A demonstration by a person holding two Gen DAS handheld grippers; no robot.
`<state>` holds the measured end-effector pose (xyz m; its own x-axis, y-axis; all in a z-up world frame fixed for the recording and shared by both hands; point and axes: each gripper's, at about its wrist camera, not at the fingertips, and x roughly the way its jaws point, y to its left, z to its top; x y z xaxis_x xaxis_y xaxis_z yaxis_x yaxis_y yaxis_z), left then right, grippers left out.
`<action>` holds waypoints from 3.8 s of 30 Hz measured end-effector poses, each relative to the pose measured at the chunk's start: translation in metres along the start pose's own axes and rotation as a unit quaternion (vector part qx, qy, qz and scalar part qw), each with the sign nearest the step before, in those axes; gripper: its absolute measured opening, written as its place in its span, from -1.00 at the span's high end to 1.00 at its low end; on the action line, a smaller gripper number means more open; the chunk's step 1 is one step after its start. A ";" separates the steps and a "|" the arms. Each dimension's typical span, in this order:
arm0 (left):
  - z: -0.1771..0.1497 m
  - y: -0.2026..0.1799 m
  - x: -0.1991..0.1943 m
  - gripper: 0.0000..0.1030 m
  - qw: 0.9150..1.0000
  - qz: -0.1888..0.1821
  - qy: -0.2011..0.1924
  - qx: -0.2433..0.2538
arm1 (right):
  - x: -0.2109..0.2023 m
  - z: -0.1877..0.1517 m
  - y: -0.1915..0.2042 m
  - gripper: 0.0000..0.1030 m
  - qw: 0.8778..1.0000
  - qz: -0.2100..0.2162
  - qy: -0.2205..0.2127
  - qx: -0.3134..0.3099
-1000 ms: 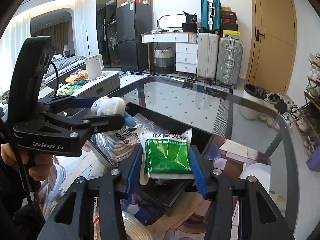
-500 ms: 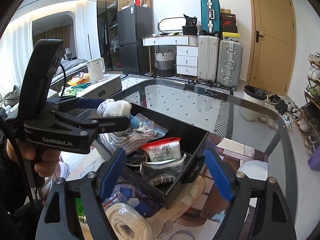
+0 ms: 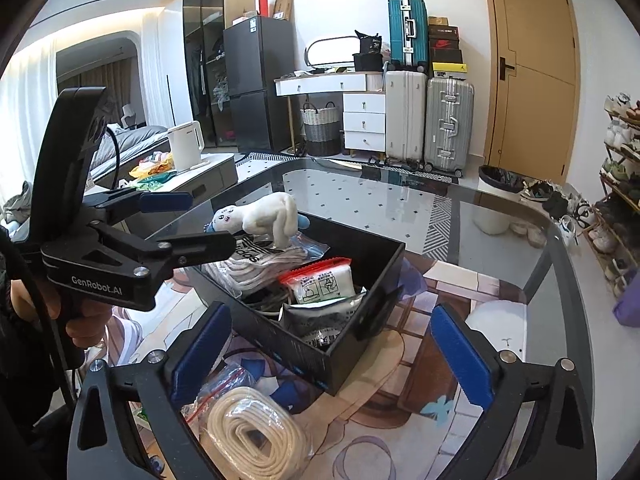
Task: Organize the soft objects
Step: 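Release the plush toy into the box with the left gripper while the right releases the sachet, then move the left tool to the green sachet and the right to the bagged rope coil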
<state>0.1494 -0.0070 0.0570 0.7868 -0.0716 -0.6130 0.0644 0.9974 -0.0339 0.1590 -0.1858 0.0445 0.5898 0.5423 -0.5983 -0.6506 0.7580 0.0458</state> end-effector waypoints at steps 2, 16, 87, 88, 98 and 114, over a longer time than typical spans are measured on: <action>-0.003 0.001 -0.003 -1.00 1.000 0.002 -0.002 -0.003 | -0.002 -0.001 0.002 -0.98 1.000 -0.002 -0.001 0.001; -0.030 0.004 -0.026 -1.00 1.000 0.005 -0.006 -0.004 | -0.009 -0.019 0.015 -0.98 1.000 -0.005 0.019 0.004; -0.109 -0.044 -0.031 -1.00 0.989 -0.058 0.092 0.105 | 0.045 -0.072 0.044 -0.99 0.986 -0.008 0.163 -0.025; -0.110 -0.046 -0.031 -1.00 0.988 -0.060 0.093 0.110 | 0.045 -0.073 0.044 -0.99 0.986 -0.009 0.163 -0.024; -0.116 -0.051 -0.023 -1.00 0.986 -0.040 0.106 0.120 | 0.045 -0.073 0.041 -0.99 0.986 -0.014 0.164 -0.021; -0.113 -0.037 -0.016 -1.00 0.987 -0.047 0.122 0.091 | 0.041 -0.075 0.054 -0.56 0.988 0.010 0.150 -0.043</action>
<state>0.0650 -0.0413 -0.0215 0.6019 -0.1358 -0.7869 0.2571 0.9659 0.0299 0.1125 -0.1497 -0.0377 0.4157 0.4155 -0.8090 -0.7065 0.7077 0.0004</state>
